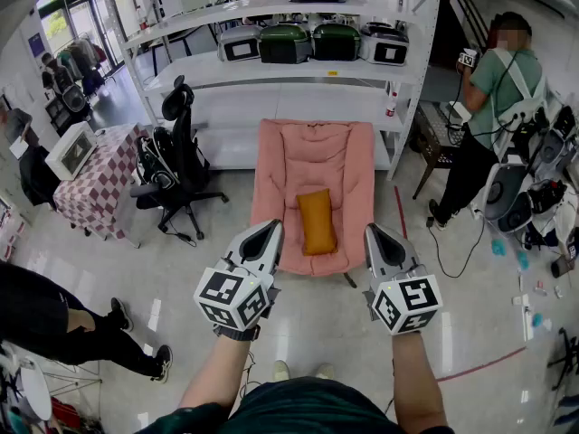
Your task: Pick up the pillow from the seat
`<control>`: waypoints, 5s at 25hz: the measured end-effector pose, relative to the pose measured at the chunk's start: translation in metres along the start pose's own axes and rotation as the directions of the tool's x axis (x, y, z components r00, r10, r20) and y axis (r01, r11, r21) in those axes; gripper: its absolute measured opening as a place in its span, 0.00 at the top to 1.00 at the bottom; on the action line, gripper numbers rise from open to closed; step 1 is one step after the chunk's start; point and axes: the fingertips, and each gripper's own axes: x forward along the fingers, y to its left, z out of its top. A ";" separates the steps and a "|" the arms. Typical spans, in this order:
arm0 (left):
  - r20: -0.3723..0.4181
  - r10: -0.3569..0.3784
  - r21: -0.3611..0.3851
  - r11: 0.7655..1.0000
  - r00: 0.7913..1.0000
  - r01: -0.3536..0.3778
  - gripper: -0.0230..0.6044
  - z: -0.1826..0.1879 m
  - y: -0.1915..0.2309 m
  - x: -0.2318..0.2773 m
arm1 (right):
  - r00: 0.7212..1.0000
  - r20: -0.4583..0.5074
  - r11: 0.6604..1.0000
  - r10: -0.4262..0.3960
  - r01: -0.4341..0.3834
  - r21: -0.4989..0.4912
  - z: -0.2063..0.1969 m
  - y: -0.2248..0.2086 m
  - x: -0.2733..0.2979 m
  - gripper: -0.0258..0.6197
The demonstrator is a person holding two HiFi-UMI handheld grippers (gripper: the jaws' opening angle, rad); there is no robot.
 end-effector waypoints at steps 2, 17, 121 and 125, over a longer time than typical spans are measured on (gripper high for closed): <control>0.000 0.001 -0.003 1.000 1.000 -0.001 0.96 -0.001 -0.002 0.003 | 1.000 0.000 1.000 0.000 0.000 -0.001 0.000 -0.004 -0.001 0.96; 0.006 0.015 0.002 1.000 1.000 -0.015 0.96 0.000 -0.016 0.010 | 0.999 0.009 0.997 0.044 -0.044 0.065 -0.003 -0.014 -0.007 0.96; -0.610 -0.043 -0.316 0.929 0.791 -0.194 0.96 -0.516 0.310 0.464 | 0.464 -0.687 0.723 0.559 0.133 0.678 -0.769 -0.241 0.479 0.47; -0.609 -0.028 -0.324 0.921 0.793 -0.216 0.96 -0.513 0.321 0.451 | 0.454 -0.690 0.728 0.564 0.122 0.675 -0.767 -0.228 0.483 0.59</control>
